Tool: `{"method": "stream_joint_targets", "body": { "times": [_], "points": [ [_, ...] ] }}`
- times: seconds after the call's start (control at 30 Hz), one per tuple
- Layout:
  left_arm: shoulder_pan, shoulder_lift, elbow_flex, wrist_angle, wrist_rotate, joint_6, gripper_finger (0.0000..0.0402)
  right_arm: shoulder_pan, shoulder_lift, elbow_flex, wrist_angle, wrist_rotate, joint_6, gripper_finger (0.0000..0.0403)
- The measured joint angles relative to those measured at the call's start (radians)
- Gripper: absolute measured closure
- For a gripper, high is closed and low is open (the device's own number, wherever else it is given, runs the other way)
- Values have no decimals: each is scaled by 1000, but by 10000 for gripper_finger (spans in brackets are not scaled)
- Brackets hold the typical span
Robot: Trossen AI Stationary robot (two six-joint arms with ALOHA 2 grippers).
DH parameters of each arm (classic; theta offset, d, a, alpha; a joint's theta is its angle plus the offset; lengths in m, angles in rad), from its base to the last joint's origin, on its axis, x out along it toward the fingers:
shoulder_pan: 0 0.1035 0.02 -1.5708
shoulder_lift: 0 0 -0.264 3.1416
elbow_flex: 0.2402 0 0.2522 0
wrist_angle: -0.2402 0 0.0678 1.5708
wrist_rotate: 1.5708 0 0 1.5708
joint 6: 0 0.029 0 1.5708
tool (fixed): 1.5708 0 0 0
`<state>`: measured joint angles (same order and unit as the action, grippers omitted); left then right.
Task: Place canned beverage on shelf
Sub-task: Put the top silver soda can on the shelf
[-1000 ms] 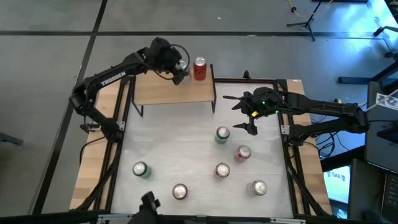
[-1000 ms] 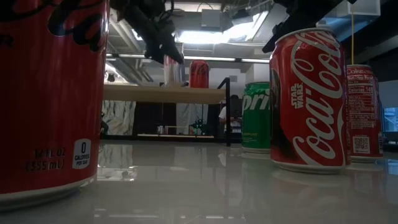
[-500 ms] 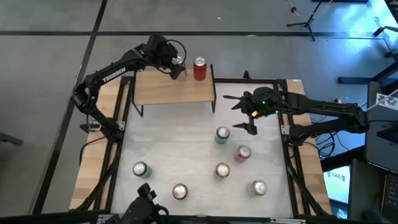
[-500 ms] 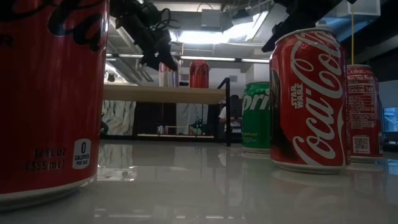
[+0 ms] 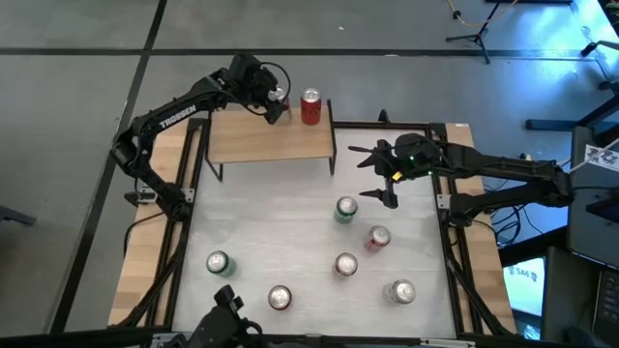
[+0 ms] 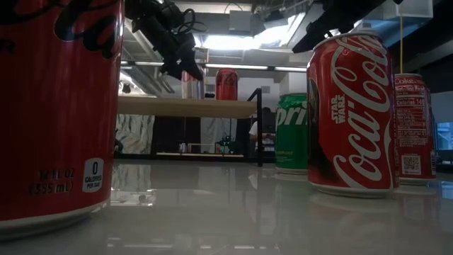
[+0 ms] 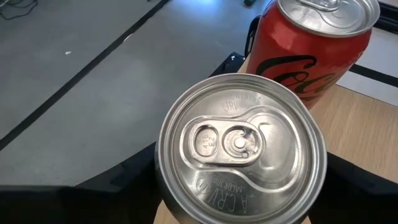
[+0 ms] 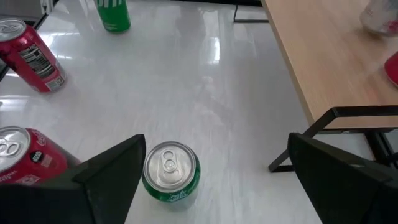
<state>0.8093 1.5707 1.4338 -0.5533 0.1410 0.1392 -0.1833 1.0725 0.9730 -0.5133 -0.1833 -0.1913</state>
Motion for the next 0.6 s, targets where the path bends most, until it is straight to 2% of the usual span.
{"method": "stream_joint_targets", "body": {
  "times": [0.6],
  "points": [
    [-8, 0, -27, 8, -17, -3, 117, 0, 0, 0, -1, 0, 0, 17]
  ]
}}
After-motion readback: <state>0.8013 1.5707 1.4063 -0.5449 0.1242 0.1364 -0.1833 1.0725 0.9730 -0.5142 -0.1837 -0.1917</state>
